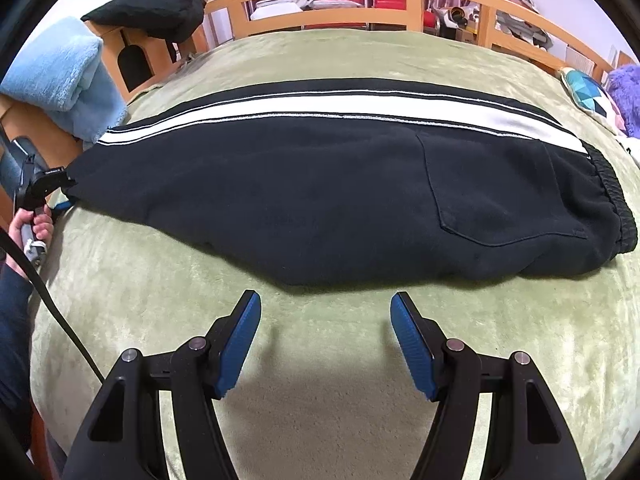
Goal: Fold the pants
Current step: 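Grasp the black cuff end with the left gripper and fold it toward the waistband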
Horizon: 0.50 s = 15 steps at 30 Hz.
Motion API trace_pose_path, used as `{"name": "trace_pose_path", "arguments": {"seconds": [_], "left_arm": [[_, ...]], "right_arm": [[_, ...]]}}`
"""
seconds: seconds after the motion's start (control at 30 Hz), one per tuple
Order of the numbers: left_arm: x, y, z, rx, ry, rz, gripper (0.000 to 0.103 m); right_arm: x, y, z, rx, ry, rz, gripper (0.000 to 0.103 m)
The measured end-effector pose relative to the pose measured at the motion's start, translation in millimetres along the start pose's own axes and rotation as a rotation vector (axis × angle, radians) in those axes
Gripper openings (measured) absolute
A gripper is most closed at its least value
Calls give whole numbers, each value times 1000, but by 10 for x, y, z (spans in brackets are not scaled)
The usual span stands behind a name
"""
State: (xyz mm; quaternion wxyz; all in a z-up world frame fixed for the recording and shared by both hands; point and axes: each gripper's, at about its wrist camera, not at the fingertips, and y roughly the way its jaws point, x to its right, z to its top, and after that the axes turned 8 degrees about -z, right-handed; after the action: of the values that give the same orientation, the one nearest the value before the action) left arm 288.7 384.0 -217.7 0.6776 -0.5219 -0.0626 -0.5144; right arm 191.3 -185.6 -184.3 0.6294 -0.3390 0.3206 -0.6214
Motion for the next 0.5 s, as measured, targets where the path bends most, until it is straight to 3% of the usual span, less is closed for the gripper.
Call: {"name": "trace_pose_path", "arguments": {"seconds": [0.03,0.13,0.17,0.2,0.23,0.27,0.37,0.5], "left_arm": [[-14,33,21,20,-17,-22,91],[23,152,19,37,-58,31,84],[122,138,20,53,-9,32,58],[179,129,68,59,20,51,48],[236,75,70,79,51,44,27],[243,-13,89,95,62,-2,18],[526,-295,108,152,139,-44,17],[1283,-622,-84,234,383,-41,17]], "right_arm": [[10,-8,-3,2,1,-2,67],[45,-21,-25,6,2,-16,67],[69,-19,-30,4,10,-17,67],[92,-19,-33,3,17,-17,67],[121,-25,-37,2,24,-17,67],[153,-35,-39,5,29,-16,67],[246,-67,-17,16,29,-31,67],[446,-160,64,50,42,-40,67]]}}
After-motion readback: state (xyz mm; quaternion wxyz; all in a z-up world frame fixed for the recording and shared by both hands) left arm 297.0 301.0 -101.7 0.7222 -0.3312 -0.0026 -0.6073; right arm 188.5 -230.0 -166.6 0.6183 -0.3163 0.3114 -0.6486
